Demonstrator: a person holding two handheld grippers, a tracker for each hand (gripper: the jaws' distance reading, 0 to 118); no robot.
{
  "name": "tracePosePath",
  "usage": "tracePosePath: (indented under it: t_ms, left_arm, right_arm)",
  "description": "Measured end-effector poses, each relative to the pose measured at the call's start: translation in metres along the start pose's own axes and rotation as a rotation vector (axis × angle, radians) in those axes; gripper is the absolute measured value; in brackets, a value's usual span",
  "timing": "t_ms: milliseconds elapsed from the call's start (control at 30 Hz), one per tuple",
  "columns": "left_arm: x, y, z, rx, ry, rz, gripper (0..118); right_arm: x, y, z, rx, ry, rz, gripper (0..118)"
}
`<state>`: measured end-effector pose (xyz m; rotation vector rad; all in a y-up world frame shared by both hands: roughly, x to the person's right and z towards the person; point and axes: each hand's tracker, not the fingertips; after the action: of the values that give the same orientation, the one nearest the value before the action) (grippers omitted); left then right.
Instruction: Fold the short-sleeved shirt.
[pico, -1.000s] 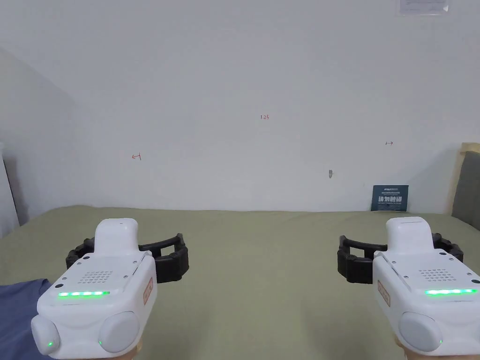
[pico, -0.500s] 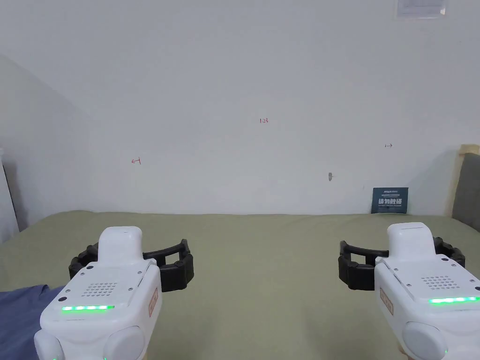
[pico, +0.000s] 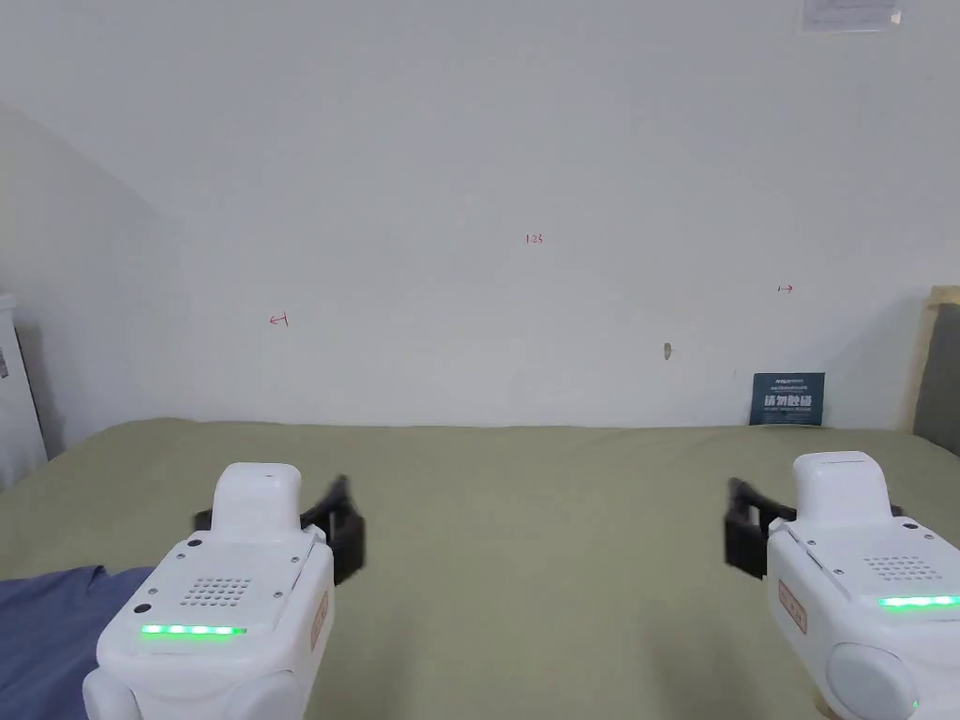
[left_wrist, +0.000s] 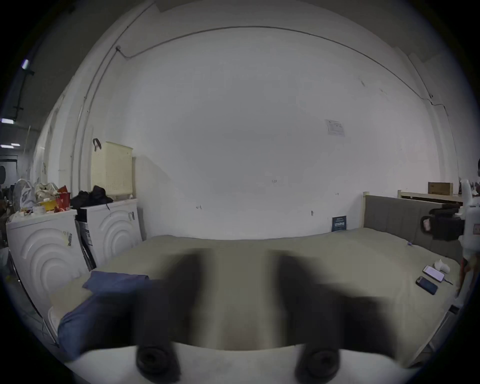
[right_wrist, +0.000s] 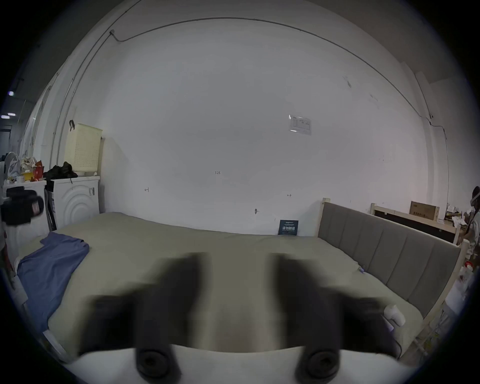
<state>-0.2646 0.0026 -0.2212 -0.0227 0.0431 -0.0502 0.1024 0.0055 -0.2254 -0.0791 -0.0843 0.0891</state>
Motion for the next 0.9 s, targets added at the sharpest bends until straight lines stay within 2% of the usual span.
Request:
tracePosePath:
  t_ms: [67,133,267,367,500,733,833,900]
  left_arm:
    - [0.001,-0.002,-0.002,-0.007,0.092,-0.005,0]
    - [-0.007,-0.002,-0.001,-0.03,0.008,0.07,0]
    - [-0.016,-0.002,-0.001,-0.053,0.046,0.054,0]
    - [-0.039,0.001,0.019,-0.05,0.083,0.043,0]
    - [-0.089,0.001,0.042,-0.043,0.217,0.011,0]
    - [-0.16,-0.006,0.109,-0.059,0.362,-0.003,0]
    - [-0.179,-0.013,0.13,-0.065,0.413,-0.016,0]
    - [-0.189,-0.019,0.136,-0.083,0.444,-0.017,0]
  right_arm:
    - [-0.003,-0.003,-0.001,0.002,-0.043,0.037,0]
    - [-0.001,-0.001,-0.001,-0.009,-0.014,0.022,0]
    - [-0.009,0.002,-0.007,-0.023,0.0,0.026,0]
    - [-0.035,0.012,-0.01,-0.019,0.07,-0.009,0]
    - [-0.097,0.022,-0.018,0.0,0.21,0.021,0]
    - [-0.234,0.024,-0.016,-0.023,0.573,0.024,0]
    - [-0.277,0.019,-0.009,0.004,0.661,0.086,0]
    - [-0.295,0.013,-0.008,0.004,0.714,0.097,0]
